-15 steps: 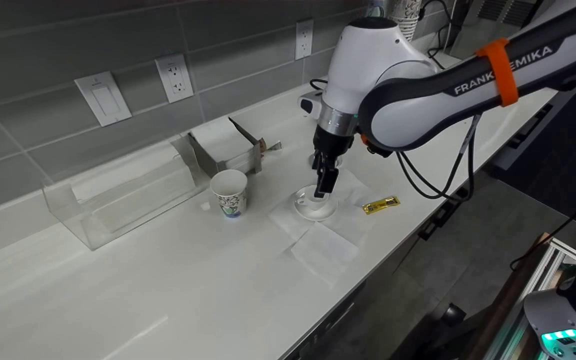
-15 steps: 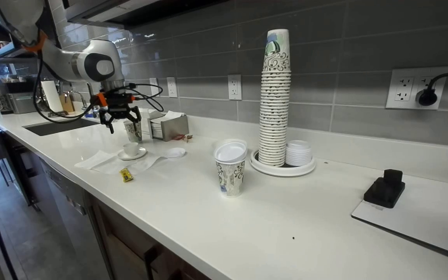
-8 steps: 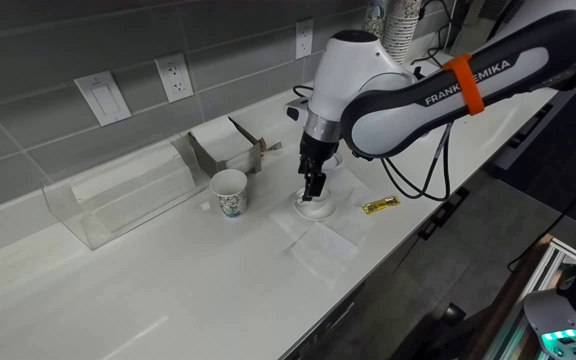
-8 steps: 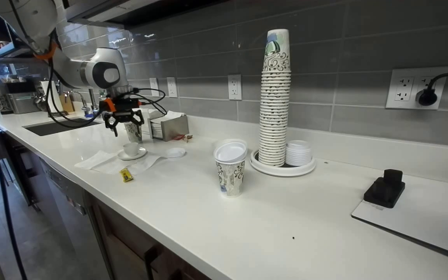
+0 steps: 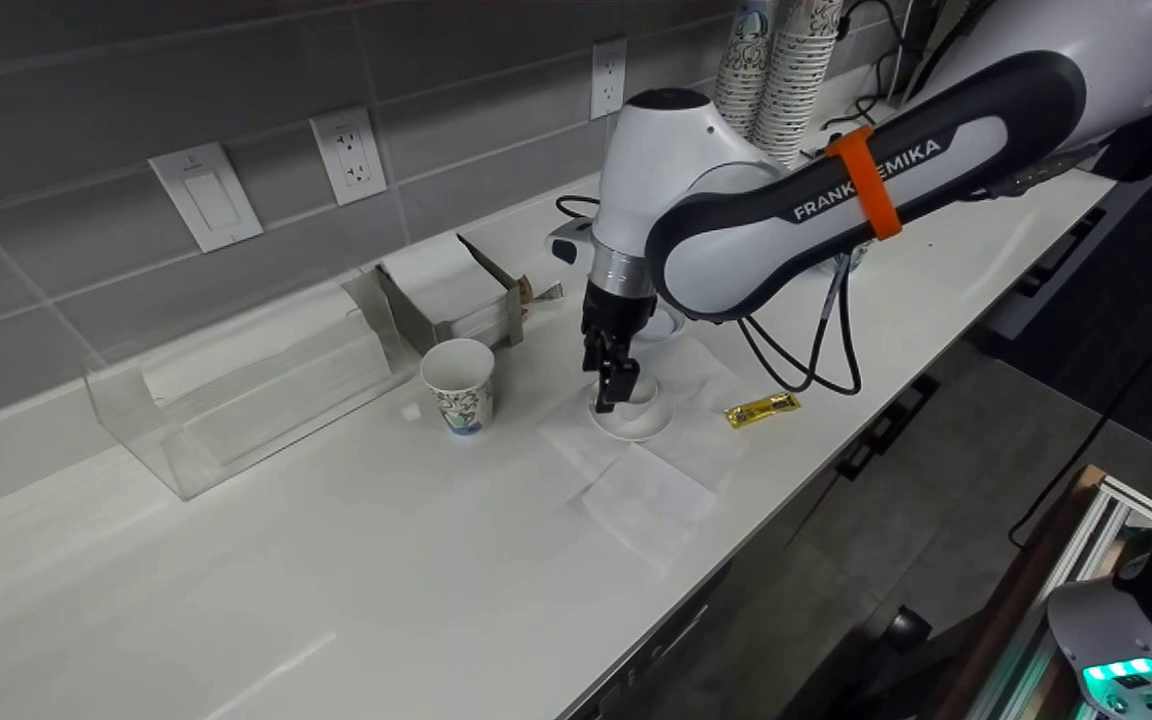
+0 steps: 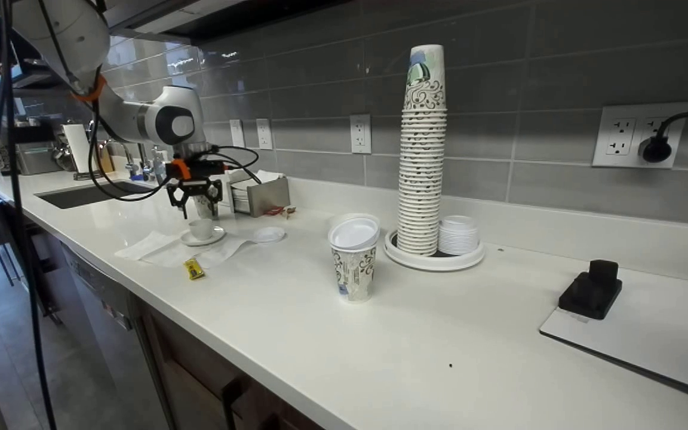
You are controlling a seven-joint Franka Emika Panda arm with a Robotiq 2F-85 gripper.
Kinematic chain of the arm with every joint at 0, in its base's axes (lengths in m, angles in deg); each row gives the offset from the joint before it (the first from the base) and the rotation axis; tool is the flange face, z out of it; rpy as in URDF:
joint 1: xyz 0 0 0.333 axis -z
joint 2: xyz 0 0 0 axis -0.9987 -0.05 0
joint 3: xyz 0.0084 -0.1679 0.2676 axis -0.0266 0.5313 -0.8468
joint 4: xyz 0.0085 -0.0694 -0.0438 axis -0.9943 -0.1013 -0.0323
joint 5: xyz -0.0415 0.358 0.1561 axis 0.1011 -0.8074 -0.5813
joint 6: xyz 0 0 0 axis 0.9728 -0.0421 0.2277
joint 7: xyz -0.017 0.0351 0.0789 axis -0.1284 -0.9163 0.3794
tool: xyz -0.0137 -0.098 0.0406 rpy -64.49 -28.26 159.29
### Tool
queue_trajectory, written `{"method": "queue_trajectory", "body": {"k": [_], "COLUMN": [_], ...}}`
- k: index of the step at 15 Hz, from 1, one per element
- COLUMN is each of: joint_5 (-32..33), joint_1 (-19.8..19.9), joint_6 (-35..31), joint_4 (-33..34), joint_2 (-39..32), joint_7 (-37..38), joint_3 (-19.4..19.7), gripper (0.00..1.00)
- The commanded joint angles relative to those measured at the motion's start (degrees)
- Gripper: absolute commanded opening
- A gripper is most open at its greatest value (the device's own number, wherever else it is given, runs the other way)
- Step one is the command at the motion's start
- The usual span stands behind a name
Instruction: Remove the mug from the side plate
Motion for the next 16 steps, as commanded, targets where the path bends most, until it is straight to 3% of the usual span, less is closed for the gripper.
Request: {"method": "queue_trajectory", "body": {"k": [1, 3, 5, 10, 11, 13, 16], "joint_5": [0.5, 0.8, 0.8, 1.5, 1.9, 2.5, 3.3], "joint_1": [0.6, 0.5, 0.4, 0.1, -0.1, -0.2, -0.3], "joint_6": [4.4, 6.1, 6.2, 7.0, 7.6, 8.5, 9.5], "joint_4": [3.9, 4.7, 5.1, 6.7, 6.9, 7.1, 7.5], "joint_2": [-2.7, -3.3, -3.9, -5.7, -5.8, -5.8, -5.8], "joint_7": [-2.5, -2.9, -3.0, -2.2, -1.6, -1.5, -1.4], "joint_3": [-1.3, -1.1, -0.9, -0.5, -0.2, 0.0, 0.2], "gripper": [0.75, 0.62, 0.56, 0.5, 0.28, 0.23, 0.02]}}
